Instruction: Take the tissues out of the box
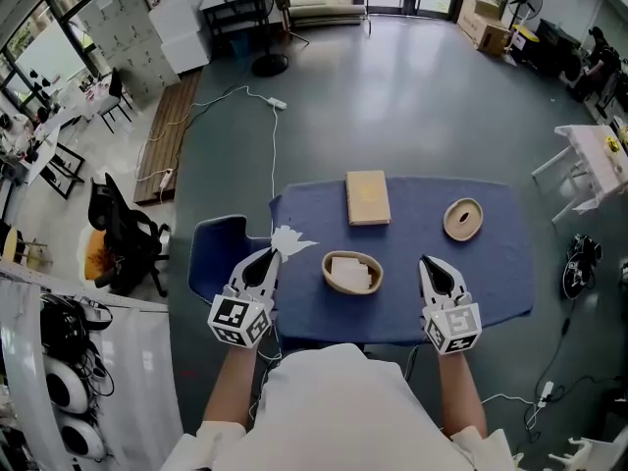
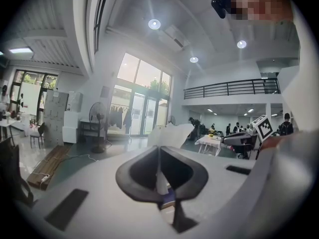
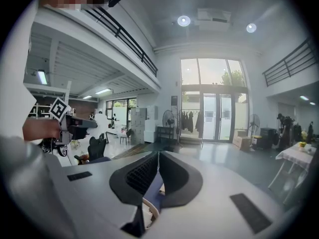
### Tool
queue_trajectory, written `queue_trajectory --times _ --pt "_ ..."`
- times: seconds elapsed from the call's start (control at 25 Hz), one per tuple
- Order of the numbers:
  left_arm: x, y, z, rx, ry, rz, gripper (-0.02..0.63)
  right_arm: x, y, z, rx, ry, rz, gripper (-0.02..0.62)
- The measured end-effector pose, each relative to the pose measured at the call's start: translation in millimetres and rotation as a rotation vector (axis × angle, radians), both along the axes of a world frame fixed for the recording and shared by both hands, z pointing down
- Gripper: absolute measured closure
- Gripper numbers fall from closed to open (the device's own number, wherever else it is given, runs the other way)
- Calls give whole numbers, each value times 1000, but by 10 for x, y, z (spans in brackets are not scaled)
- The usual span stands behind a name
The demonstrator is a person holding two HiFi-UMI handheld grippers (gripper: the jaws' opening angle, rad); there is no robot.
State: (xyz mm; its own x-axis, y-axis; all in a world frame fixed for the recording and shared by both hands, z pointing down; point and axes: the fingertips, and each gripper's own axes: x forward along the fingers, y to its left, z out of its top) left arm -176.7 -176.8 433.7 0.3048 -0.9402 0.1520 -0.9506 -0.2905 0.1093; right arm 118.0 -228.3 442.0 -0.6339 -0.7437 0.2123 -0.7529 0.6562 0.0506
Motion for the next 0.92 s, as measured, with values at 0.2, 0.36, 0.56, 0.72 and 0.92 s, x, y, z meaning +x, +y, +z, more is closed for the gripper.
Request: queue_trajectory --times 0.2,0.36,0.56,0.72,0.92 --pt "-4 -18 -11 3 -2 11 591 -31 9 -36 8 -8 0 560" --pt "-10 -21 -16 1 -3 17 591 -51 24 -49 8 -10 -2 560" --pt "-40 -34 -9 4 1 20 591 -94 23 -40 10 -13 -5 560" --pt "-50 -54 -5 2 -1 22 591 -110 18 -34 5 -14 -10 560" --pt "-41 -48 1 0 -1 23 591 -105 37 -47 3 -18 -11 560"
